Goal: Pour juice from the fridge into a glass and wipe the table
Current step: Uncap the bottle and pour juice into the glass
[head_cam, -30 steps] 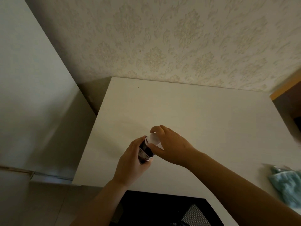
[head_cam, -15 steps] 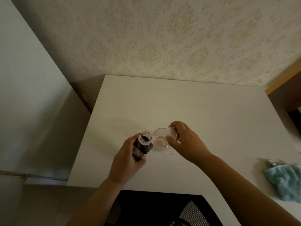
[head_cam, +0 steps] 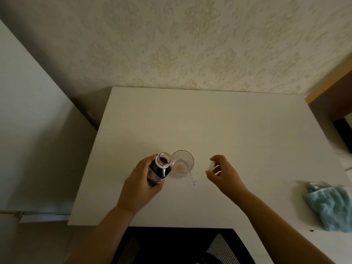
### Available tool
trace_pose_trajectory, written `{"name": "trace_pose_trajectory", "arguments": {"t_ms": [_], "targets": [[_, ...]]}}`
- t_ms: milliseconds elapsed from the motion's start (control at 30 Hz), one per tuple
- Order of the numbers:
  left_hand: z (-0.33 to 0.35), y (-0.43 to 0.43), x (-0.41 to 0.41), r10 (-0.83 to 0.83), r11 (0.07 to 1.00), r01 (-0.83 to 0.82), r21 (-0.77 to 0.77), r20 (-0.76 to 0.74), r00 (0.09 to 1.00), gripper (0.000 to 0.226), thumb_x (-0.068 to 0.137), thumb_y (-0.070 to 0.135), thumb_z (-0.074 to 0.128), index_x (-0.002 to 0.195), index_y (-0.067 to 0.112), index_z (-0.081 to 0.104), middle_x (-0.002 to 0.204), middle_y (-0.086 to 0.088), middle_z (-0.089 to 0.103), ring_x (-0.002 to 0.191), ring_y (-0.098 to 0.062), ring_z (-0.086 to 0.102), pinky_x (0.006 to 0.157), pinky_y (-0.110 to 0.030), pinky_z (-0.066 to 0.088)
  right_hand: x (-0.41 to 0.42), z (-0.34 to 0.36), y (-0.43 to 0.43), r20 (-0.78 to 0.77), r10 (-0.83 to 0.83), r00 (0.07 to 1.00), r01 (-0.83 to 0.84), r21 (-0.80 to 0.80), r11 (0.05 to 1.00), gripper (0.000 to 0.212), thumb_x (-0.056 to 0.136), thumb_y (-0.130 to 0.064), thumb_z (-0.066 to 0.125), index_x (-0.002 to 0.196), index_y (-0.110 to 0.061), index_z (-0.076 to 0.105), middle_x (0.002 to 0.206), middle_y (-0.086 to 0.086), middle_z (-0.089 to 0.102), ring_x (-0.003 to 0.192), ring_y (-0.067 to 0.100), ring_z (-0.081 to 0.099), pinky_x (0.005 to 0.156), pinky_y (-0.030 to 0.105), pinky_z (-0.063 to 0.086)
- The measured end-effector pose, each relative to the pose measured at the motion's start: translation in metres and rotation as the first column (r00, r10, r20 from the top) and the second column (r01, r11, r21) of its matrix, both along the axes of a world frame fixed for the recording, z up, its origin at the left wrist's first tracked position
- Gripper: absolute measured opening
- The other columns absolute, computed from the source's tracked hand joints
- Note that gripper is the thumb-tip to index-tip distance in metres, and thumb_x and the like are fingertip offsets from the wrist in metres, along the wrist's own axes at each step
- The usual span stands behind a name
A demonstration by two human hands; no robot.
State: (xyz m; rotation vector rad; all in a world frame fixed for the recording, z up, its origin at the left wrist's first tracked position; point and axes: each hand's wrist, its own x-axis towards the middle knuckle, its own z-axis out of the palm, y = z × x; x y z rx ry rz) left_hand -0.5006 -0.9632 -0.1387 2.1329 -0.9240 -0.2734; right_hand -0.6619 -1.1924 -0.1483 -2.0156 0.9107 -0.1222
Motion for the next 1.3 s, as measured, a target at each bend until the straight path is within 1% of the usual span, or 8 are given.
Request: {"name": "trace_pose_trajectory", "arguments": {"t_ms": [200, 333, 533, 800, 900, 1033, 1167, 1300], "targets": [[-0.004, -0.005, 0.001, 0.015, 0.999, -0.015, 0.032, -0.004, 1.000, 0.076, 0.070, 0.030, 0.079, 0.134, 0.035, 0.039, 0.132, 0.018, 0.051, 0.116, -0.005, 0.054, 0.086, -0.024, 0.048, 0.001, -0.044, -0.027, -0.269, 0.062, 0.961, -0.129, -0.242, 0.962, 0.048, 0.084, -0.035, 0.064, 0.128, -0.022, 0.049, 0.120, 0.006, 0.050, 0.102, 0.022, 0.054, 0.085, 0.032, 0.047], [-0.007, -0.006, 0.003, 0.014, 0.998, -0.013, 0.054, -0.021, 1.000, 0.076, 0.069, 0.031, 0.078, 0.134, 0.037, 0.038, 0.133, 0.020, 0.049, 0.117, -0.005, 0.053, 0.088, -0.028, 0.050, 0.010, -0.056, -0.037, -0.496, 0.104, 0.862, -0.324, -0.380, 0.866, 0.048, 0.089, -0.038, 0.054, 0.133, -0.022, 0.040, 0.120, 0.010, 0.048, 0.107, 0.027, 0.049, 0.084, 0.035, 0.046], [-0.008, -0.009, 0.004, 0.020, 0.999, -0.019, 0.048, -0.031, 0.999, 0.077, 0.069, 0.030, 0.078, 0.134, 0.039, 0.038, 0.131, 0.024, 0.048, 0.116, -0.003, 0.052, 0.088, -0.021, 0.046, 0.007, -0.066, -0.041, -0.577, 0.092, 0.812, -0.350, -0.354, 0.867, 0.059, 0.088, -0.043, 0.054, 0.138, -0.020, 0.032, 0.123, 0.009, 0.047, 0.109, 0.027, 0.049, 0.086, 0.035, 0.045], [-0.009, -0.007, 0.005, 0.017, 0.999, -0.016, 0.050, -0.017, 1.000, 0.078, 0.069, 0.030, 0.078, 0.133, 0.040, 0.037, 0.129, 0.029, 0.045, 0.114, 0.000, 0.051, 0.085, -0.017, 0.044, 0.002, -0.053, -0.040, -0.545, 0.069, 0.835, -0.329, -0.395, 0.858, 0.061, 0.087, -0.051, 0.052, 0.135, -0.018, 0.035, 0.130, 0.007, 0.046, 0.115, 0.026, 0.047, 0.092, 0.035, 0.043], [-0.010, -0.006, 0.006, 0.005, 0.999, -0.004, 0.045, -0.006, 1.000, 0.077, 0.069, 0.029, 0.078, 0.134, 0.038, 0.037, 0.132, 0.022, 0.048, 0.116, -0.005, 0.053, 0.086, -0.025, 0.049, 0.001, -0.039, -0.032, -0.386, 0.049, 0.921, -0.222, -0.420, 0.880, 0.047, 0.089, -0.043, 0.051, 0.128, -0.018, 0.046, 0.127, 0.006, 0.050, 0.114, 0.024, 0.048, 0.091, 0.035, 0.043], [-0.010, -0.004, 0.008, -0.005, 0.998, 0.004, 0.056, 0.007, 1.000, 0.077, 0.069, 0.029, 0.078, 0.134, 0.037, 0.037, 0.133, 0.020, 0.048, 0.115, -0.005, 0.053, 0.085, -0.028, 0.050, 0.000, -0.026, -0.006, -0.150, 0.084, 0.985, -0.122, -0.262, 0.958, 0.038, 0.088, -0.041, 0.054, 0.121, -0.021, 0.051, 0.119, 0.001, 0.054, 0.102, 0.014, 0.052, 0.086, 0.032, 0.047], [-0.009, -0.003, 0.009, -0.020, 0.998, 0.018, 0.068, 0.031, 0.999, 0.075, 0.070, 0.029, 0.077, 0.133, 0.039, 0.037, 0.132, 0.021, 0.048, 0.115, -0.004, 0.053, 0.085, -0.028, 0.050, 0.010, -0.025, 0.020, -0.039, 0.149, 0.988, -0.150, -0.027, 0.988, 0.065, 0.081, -0.050, 0.061, 0.135, -0.024, 0.037, 0.129, -0.005, 0.047, 0.104, 0.003, 0.049, 0.089, 0.028, 0.047], [-0.009, -0.002, 0.012, -0.059, 0.993, 0.053, 0.103, 0.053, 0.997, 0.074, 0.071, 0.031, 0.076, 0.134, 0.037, 0.037, 0.134, 0.018, 0.049, 0.115, -0.008, 0.054, 0.083, -0.034, 0.054, 0.026, -0.030, 0.034, -0.055, 0.154, 0.986, -0.148, 0.102, 0.984, 0.093, 0.070, -0.054, 0.072, 0.143, -0.025, 0.022, 0.142, -0.003, 0.037, 0.119, 0.009, 0.044, 0.100, 0.039, 0.043]]}}
